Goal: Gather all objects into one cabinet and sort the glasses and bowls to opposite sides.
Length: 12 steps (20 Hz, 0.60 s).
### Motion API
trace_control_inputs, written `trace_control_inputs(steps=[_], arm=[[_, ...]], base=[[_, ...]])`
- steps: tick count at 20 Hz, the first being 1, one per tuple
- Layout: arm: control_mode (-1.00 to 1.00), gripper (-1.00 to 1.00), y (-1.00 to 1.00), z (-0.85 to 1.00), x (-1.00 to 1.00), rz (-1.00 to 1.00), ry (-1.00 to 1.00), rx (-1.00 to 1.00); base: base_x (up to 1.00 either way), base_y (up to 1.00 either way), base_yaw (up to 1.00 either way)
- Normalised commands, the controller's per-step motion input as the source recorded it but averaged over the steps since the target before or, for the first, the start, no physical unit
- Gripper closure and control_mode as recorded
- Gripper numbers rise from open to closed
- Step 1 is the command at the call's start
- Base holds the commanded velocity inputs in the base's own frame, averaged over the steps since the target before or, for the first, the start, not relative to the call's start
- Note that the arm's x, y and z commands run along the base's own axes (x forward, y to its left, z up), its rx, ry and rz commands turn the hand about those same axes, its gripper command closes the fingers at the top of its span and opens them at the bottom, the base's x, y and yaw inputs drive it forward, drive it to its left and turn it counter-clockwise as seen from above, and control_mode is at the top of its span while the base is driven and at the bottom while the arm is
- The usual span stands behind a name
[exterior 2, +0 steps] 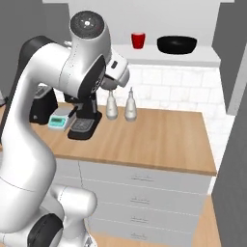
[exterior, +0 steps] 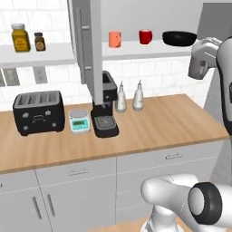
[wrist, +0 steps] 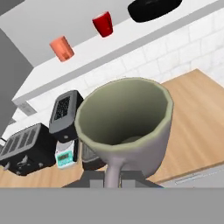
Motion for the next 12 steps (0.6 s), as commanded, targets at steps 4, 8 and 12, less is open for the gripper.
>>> trace_control_inputs(steps=[4, 8, 12], arm=[[1.0, 1.0, 0.0, 0.0, 0.0, 0.0, 0.0, 0.0], [1.0, 1.0, 0.0, 0.0, 0.0, 0.0, 0.0, 0.0], [1.0, 1.0, 0.0, 0.0, 0.0, 0.0, 0.0, 0.0]], base=[[0.57, 0.0, 0.14], [0.38, 0.0, 0.05], [0.41, 0.0, 0.09]])
